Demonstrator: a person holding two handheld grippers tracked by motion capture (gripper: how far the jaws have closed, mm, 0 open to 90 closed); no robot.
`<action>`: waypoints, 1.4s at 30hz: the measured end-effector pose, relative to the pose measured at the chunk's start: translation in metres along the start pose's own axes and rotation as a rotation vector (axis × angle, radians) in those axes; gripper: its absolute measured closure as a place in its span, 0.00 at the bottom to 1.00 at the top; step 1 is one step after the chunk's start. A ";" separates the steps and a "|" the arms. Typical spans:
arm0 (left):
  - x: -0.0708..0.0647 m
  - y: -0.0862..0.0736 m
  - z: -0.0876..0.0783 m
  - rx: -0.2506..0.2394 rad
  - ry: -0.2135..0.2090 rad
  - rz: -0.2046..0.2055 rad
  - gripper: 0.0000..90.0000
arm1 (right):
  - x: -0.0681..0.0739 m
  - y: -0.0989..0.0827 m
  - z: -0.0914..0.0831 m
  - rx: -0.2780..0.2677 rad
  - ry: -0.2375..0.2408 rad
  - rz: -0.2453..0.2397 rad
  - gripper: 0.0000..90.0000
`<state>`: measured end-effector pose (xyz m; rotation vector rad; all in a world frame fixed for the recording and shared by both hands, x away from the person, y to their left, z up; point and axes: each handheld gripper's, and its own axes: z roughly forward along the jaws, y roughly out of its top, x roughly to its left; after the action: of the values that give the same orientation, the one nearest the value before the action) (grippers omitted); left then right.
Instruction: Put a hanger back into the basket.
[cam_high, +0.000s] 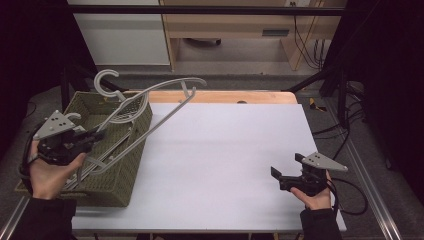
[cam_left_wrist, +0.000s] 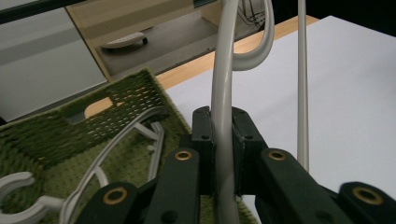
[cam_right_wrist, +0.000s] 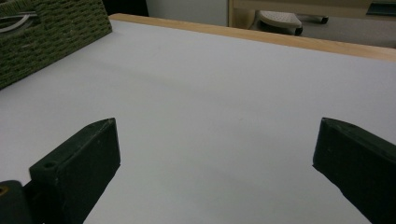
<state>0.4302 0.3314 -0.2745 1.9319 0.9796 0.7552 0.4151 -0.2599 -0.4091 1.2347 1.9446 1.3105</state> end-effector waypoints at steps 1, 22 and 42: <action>0.003 0.000 0.000 0.001 0.008 -0.005 0.91 | 0.000 0.000 0.000 0.001 0.000 0.000 0.01; 0.071 -0.026 0.002 0.083 0.100 -0.014 0.91 | 0.001 0.000 0.002 0.012 0.001 -0.004 0.01; 0.113 -0.067 -0.012 0.150 0.150 -0.054 0.91 | 0.002 -0.001 0.004 0.015 -0.005 -0.006 0.01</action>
<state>0.4558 0.4555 -0.3107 1.9903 1.2050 0.8249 0.4169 -0.2568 -0.4114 1.2375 1.9566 1.2914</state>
